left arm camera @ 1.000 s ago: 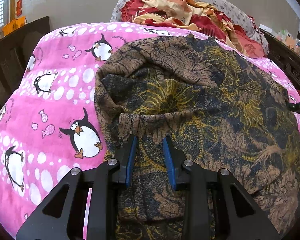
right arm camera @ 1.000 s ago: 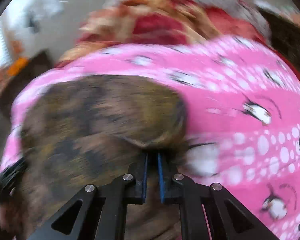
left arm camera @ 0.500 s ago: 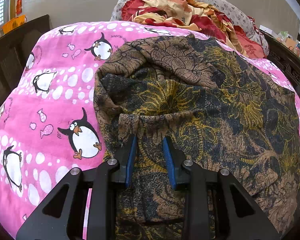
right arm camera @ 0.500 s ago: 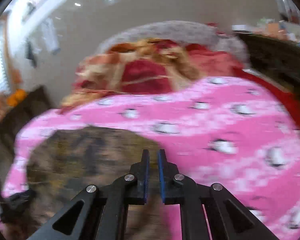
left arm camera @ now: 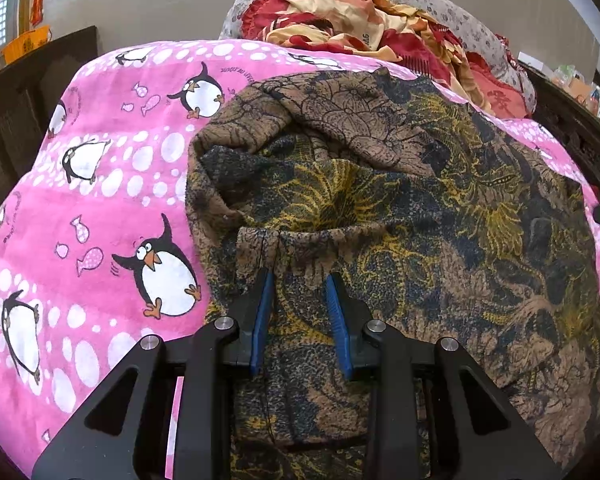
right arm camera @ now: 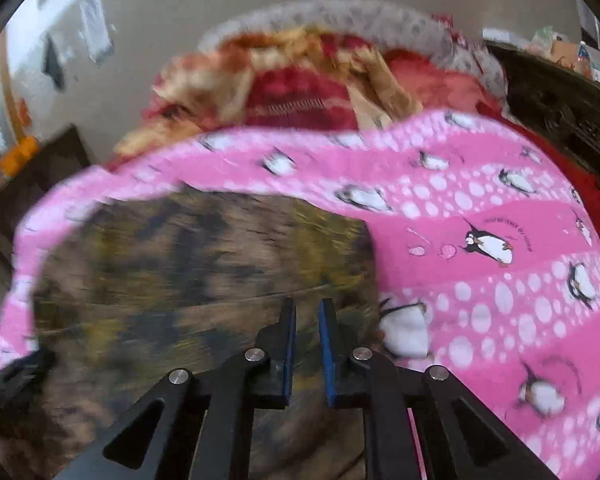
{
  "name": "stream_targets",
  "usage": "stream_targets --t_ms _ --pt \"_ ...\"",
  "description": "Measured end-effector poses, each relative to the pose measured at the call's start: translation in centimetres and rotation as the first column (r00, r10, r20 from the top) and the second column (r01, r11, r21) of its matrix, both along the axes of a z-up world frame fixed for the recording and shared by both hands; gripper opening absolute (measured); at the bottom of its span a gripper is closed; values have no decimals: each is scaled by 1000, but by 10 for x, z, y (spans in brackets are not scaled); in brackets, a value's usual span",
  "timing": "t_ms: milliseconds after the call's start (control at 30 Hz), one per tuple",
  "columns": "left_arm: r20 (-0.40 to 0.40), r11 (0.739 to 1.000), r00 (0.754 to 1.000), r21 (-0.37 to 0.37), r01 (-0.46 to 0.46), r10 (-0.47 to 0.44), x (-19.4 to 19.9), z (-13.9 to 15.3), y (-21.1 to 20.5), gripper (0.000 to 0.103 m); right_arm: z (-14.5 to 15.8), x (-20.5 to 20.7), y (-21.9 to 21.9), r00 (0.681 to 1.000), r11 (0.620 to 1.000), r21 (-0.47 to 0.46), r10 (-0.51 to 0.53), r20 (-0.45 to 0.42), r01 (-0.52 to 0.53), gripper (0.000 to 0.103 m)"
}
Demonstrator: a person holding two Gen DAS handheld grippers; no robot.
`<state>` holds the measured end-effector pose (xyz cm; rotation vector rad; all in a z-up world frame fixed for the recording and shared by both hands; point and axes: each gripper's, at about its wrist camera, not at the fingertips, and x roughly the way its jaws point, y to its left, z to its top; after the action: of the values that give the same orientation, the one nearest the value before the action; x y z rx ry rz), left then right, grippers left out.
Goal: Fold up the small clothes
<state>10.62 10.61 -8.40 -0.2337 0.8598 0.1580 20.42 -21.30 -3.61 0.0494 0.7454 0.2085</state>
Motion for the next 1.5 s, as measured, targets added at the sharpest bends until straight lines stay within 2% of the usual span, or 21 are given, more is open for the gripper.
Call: stream_targets --t_ms 67,133,167,233,300,433,533,567,667,767,833,867,900,967,1033,1133,1200,1233,1267,1300,1500 --pt "-1 1000 1000 4 0 0 0 0 -1 28 -14 -12 12 999 999 -30 33 -22 -34 11" --pt "-1 1000 1000 2 2 -2 0 0 -1 28 -59 -8 15 990 991 -136 0 -138 -19 15" --pt "-2 1000 1000 4 2 -2 0 0 -2 28 -65 -11 7 996 996 -89 -6 -85 -1 15" --pt "-3 1000 1000 6 1 -1 1 0 -2 28 -59 -8 3 992 998 -55 -35 -117 29 16" --pt "-3 1000 1000 6 2 -2 1 0 -2 28 -42 -13 15 991 993 -91 -89 -103 80 16" --pt "-4 1000 1000 6 2 -2 1 0 -2 28 -23 -40 74 996 990 -105 92 3 -91 21" --pt "-5 1000 1000 9 2 -2 1 0 -2 28 -67 -36 110 983 965 -202 149 -111 -169 41" --pt "-6 1000 1000 12 2 -2 1 0 -3 28 -75 -39 110 986 964 -212 151 -74 -163 43" --pt "-4 1000 1000 7 3 -3 2 0 -2 28 -65 -37 104 985 972 -175 138 -104 -154 43" --pt "1 1000 1000 -3 8 -8 1 1 -1 28 -50 -48 88 991 967 -220 114 -72 -127 43" --pt "3 1000 1000 -9 12 -12 0 1 -1 28 -58 -45 60 989 971 -219 68 -133 -96 45" --pt "4 1000 1000 -13 16 -16 0 2 -1 29 -62 -42 44 984 976 -202 48 -174 -83 50" --pt "5 999 1000 -19 26 -26 0 2 -1 34 -62 -43 26 979 991 -112 45 -198 -69 50" --pt "2 996 997 -42 78 -78 -1 7 0 42 -48 -53 10 981 997 -52 38 -191 -49 49" --pt "-22 992 992 -20 123 -124 -7 16 -1 42 -34 -74 4 989 995 -89 36 -141 -49 49" --pt "-11 983 983 -21 181 -181 -38 35 2 45 -35 -109 3 983 984 -100 136 -121 -148 50" --pt "-22 973 974 -45 225 -226 -70 39 6 64 -60 -130 7 965 962 -161 188 -182 -218 62" --pt "-28 969 969 -59 242 -244 -84 38 8 64 -74 -134 8 958 950 -196 202 -202 -242 66" --pt "-36 962 964 -81 261 -265 -101 36 10 64 -77 -145 11 966 940 -233 224 -130 -250 66" --pt "-54 959 961 -101 266 -272 -118 33 15 64 -79 -145 13 963 935 -239 233 -138 -261 72" --pt "-99 952 975 -253 170 -201 -210 15 37 65 -83 -137 18 963 934 -246 229 -144 -259 78"
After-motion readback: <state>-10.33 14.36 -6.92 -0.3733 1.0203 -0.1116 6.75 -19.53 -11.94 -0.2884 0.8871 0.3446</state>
